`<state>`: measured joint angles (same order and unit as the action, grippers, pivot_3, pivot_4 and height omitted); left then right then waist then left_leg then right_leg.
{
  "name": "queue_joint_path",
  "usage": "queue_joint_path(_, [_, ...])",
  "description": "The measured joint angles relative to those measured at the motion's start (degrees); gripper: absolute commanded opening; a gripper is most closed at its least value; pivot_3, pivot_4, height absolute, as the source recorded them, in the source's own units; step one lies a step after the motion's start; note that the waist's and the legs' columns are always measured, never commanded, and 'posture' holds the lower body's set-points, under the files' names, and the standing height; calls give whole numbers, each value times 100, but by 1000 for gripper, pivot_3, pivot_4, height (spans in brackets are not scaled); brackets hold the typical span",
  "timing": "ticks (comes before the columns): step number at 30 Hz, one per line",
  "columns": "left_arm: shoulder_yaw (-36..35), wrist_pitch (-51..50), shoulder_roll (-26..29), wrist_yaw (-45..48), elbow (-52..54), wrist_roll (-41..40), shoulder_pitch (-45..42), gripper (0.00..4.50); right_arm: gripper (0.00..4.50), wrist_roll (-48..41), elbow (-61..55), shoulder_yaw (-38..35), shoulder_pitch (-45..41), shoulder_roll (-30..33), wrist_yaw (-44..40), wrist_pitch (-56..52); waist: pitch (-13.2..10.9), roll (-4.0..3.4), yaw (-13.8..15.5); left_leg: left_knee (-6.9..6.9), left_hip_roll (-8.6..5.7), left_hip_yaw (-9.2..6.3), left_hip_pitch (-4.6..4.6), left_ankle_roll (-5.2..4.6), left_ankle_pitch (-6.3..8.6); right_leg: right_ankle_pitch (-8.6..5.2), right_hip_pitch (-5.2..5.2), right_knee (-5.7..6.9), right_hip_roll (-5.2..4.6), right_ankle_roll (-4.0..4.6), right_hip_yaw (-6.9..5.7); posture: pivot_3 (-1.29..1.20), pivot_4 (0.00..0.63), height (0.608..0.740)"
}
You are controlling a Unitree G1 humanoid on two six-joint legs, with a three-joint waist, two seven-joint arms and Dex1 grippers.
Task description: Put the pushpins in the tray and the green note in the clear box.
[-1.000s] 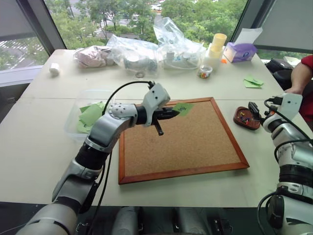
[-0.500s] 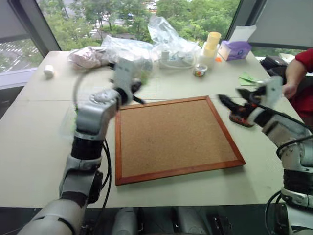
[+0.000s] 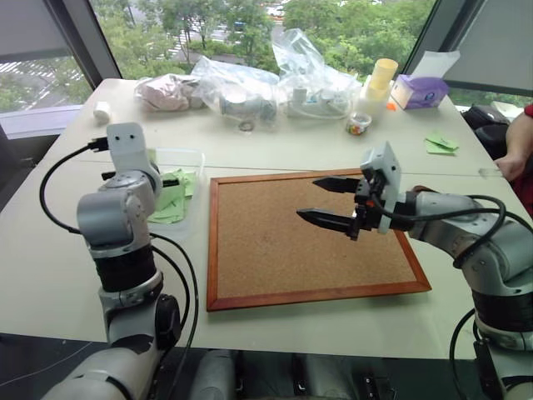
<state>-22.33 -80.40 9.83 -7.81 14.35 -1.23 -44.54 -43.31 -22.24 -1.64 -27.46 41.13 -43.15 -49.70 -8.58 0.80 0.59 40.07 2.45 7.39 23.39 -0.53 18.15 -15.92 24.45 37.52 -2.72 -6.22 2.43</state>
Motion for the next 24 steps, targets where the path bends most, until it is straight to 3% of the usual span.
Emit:
queue_joint_path(5, [-138, -319, -112, -53, 212, 11, -149, 4441, 4500, 101, 45, 69, -10, -6, -23, 14, 0, 1, -6, -1, 1, 0, -1, 1, 0, 0, 0, 0, 0, 0, 0, 0, 150, 735])
queue_joint_path(11, [-347, -626, -208, -16, 507, -8, -476, 4441, 4500, 203, 181, 57, -10, -2, -75, 107, -2, 3, -9, -2, 1, 1, -1, 2, 0, 0, 1, 0, 1, 0, 0, 0, 150, 735])
queue_joint_path(16, [-190, -1080, 605, 688, 988, -423, -514, 4441, 4500, 271, 554, -296, -7, 260, -170, 192, -2, 2, -46, -4, 4, 3, -4, 5, -2, 0, 3, 2, 1, 1, 0, 0, 150, 735])
queue_joint_path(19, [-133, -1159, 1368, 1887, 926, -1603, -502, 4441, 4500, 300, 778, -509, -14, 296, -206, 251, -4, 5, -51, -4, 7, 4, -4, 7, -2, 0, 2, 3, -1, 1, -3, 0, 150, 735])
queue_joint_path(24, [-93, -1084, 2671, 3031, 1005, -2389, 27, 4441, 4500, 314, 900, -879, 181, 395, -162, 229, -4, 1, -161, -14, 7, 10, -12, 8, -3, -1, 3, 3, -2, 2, 0, 0, 150, 735])
